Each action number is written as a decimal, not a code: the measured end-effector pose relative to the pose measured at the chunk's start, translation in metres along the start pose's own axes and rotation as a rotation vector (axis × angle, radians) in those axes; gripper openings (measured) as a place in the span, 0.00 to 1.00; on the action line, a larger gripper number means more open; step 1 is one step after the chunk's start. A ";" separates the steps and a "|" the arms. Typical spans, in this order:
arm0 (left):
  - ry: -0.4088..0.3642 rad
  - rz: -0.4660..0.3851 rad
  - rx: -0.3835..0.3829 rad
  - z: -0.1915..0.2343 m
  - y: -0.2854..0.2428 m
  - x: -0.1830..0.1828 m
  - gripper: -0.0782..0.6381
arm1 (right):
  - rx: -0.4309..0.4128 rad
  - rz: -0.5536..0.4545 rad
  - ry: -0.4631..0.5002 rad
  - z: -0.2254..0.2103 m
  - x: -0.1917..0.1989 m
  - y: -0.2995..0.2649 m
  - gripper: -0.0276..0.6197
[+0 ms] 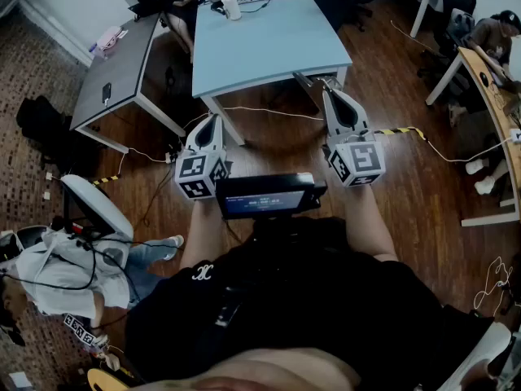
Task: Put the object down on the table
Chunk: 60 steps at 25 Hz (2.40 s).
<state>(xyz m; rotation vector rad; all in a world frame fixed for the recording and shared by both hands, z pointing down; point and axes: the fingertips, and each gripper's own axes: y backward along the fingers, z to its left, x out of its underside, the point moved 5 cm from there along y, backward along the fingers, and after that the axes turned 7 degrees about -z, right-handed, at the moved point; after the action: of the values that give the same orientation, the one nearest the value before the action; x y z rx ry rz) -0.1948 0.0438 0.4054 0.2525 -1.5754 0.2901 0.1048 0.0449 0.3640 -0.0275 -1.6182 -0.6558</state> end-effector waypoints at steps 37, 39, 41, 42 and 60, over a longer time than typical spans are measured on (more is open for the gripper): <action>-0.063 0.016 -0.088 0.125 -0.344 0.011 0.10 | -0.128 0.031 -0.087 -0.164 0.167 -0.336 0.06; -0.063 0.026 -0.094 0.132 -0.361 0.014 0.10 | -0.135 0.048 -0.095 -0.172 0.180 -0.351 0.06; -0.043 0.039 -0.101 0.136 -0.373 0.018 0.10 | -0.141 0.076 -0.098 -0.177 0.194 -0.361 0.06; -0.032 0.048 -0.103 0.138 -0.379 0.021 0.10 | -0.143 0.089 -0.099 -0.178 0.201 -0.365 0.06; 0.113 0.096 -0.093 0.195 -0.431 0.055 0.10 | -0.041 0.656 -0.366 -0.169 0.460 -0.406 0.06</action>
<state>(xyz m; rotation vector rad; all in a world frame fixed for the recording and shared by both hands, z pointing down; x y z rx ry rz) -0.2345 -0.4262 0.4686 0.0866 -1.4875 0.2993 0.0203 -0.5277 0.6289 -0.7129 -1.8030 -0.1742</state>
